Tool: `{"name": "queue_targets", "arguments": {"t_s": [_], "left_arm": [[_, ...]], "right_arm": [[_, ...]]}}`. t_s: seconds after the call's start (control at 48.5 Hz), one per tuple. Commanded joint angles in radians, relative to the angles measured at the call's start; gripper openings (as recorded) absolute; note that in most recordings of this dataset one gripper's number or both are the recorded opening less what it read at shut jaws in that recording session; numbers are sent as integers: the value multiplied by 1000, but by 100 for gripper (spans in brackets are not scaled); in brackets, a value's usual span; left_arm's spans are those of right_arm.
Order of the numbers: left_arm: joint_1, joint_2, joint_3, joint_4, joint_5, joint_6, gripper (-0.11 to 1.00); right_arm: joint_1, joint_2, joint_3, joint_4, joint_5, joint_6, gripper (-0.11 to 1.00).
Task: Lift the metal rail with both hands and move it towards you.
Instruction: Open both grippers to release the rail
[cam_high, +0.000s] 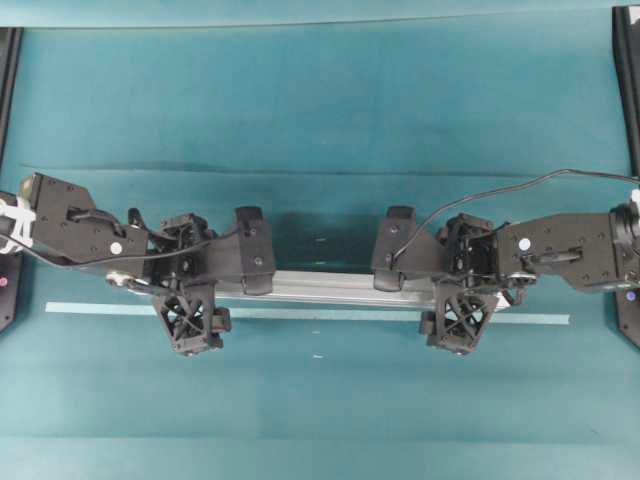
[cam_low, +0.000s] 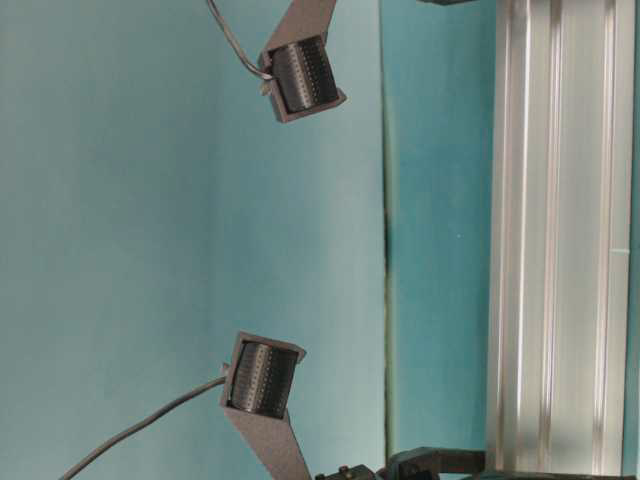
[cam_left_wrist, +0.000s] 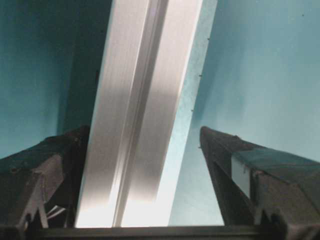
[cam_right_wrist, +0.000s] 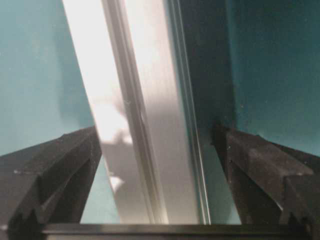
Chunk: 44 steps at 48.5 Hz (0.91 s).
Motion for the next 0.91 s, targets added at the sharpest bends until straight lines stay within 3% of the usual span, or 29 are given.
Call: {"name": "queue_targets", "arguments": {"t_s": [0.0,0.391,0.886], "left_arm": [[-14,-12,-9,-3,-5,-14,83],[-14,-34,-54,-3,25,-2,84],[-11,-178,-86,-3,175,26,93]], "right_arm": [[-8,2,-5,-3,-5,-2,100],[-21,-44,-2,-51,-3,-3,100],[-29,-225,-12,-54,-3,-3,100]]}}
